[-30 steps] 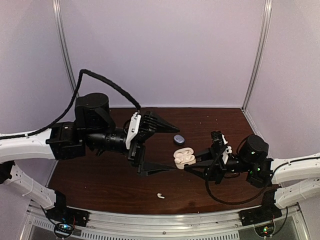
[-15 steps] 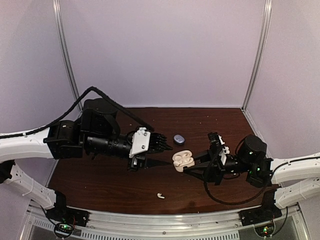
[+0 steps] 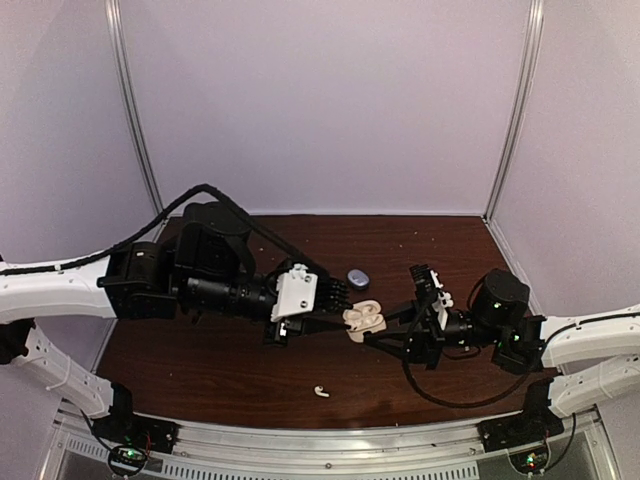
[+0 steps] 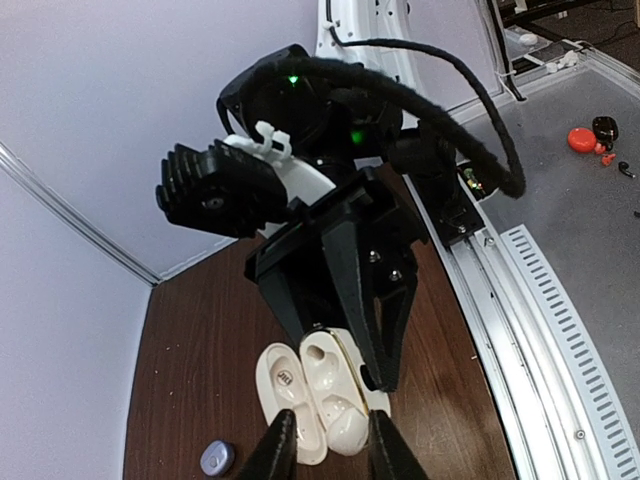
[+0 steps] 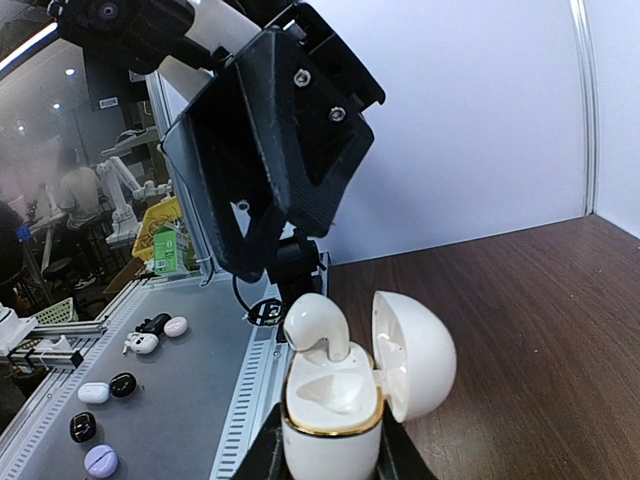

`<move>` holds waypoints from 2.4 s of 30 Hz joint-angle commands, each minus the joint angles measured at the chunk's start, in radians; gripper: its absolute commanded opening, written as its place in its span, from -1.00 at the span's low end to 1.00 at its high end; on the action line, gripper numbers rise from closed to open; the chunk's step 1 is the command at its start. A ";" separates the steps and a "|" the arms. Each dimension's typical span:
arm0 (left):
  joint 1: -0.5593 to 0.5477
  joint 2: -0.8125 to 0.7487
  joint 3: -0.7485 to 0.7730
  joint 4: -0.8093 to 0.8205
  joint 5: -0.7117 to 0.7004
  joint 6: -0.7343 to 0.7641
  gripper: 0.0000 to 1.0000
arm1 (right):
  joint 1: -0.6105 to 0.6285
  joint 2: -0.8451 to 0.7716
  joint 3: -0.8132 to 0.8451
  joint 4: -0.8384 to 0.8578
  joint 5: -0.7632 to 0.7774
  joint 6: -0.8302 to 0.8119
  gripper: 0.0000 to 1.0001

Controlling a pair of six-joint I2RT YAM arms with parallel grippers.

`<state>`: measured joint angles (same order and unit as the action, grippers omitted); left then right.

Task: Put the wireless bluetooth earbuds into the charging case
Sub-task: Adjust the left earbud in the left side groove of the charging case, then adjust the right earbud at the center of the board.

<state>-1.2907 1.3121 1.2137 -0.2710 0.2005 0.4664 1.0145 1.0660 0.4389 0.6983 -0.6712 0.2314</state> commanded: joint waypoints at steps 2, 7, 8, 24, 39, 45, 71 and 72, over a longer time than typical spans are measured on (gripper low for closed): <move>-0.001 0.027 0.046 -0.004 -0.022 0.013 -0.49 | -0.004 -0.006 0.034 0.000 0.017 -0.020 -1.00; -0.002 0.041 0.052 -0.008 -0.033 0.017 -0.57 | -0.004 -0.005 0.036 -0.003 0.006 -0.027 -1.00; -0.002 0.043 0.053 -0.010 -0.034 0.018 -0.58 | -0.004 -0.005 0.037 -0.004 0.005 -0.029 -1.00; -0.002 0.075 0.072 -0.009 -0.106 0.008 -0.72 | -0.002 -0.003 0.040 0.016 -0.052 -0.037 -1.00; -0.002 0.095 0.077 -0.006 -0.095 0.000 -0.79 | 0.001 -0.027 0.026 0.027 -0.037 -0.060 -1.00; -0.002 0.024 0.032 0.095 -0.069 -0.032 -0.41 | 0.001 -0.056 -0.019 0.033 0.077 -0.105 -1.00; 0.032 0.065 -0.484 0.239 -0.300 -1.073 -0.13 | -0.042 -0.303 -0.135 -0.180 0.377 -0.047 -1.00; 0.028 0.092 -0.473 0.217 -0.304 -1.084 -0.18 | -0.043 -0.304 -0.136 -0.181 0.378 -0.045 -1.00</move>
<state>-1.2533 1.3212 0.7055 0.0326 -0.0406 -0.4835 0.9794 0.7727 0.3172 0.5495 -0.3199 0.1658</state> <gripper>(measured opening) 0.444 0.225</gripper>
